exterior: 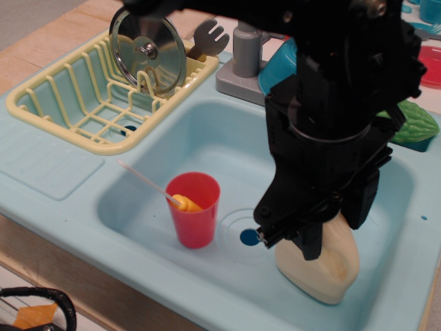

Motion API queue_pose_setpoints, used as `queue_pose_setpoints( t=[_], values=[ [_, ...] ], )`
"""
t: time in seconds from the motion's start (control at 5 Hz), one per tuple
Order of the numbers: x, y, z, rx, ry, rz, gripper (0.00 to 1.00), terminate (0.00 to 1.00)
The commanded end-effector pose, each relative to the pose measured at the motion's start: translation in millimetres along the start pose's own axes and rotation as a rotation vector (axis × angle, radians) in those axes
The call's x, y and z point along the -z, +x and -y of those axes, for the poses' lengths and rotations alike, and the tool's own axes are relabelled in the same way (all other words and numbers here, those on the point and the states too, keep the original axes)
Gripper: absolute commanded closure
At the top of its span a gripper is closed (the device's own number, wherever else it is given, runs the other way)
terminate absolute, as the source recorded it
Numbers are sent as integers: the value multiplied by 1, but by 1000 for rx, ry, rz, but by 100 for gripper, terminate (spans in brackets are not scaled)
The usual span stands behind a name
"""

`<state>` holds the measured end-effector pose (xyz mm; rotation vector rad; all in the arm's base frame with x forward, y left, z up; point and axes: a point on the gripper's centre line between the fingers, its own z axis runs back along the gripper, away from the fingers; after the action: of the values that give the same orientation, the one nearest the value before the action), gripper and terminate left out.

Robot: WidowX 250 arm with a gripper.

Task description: Put detergent from sink into drying rack

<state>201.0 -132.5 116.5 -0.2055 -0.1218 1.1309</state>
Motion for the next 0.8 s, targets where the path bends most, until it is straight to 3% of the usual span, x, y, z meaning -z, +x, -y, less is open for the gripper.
queue_pose_setpoints(
  t=[0.0, 0.2, 0.4, 0.6],
  values=[
    [-5, -3, 2, 3, -31, 1, 100, 0],
    [-17, 0, 6, 55, -14, 43, 100, 0],
    [-57, 14, 23, 97, 5, 148, 100, 0],
    [-83, 38, 33, 126, 18, 208, 100, 0]
  ],
)
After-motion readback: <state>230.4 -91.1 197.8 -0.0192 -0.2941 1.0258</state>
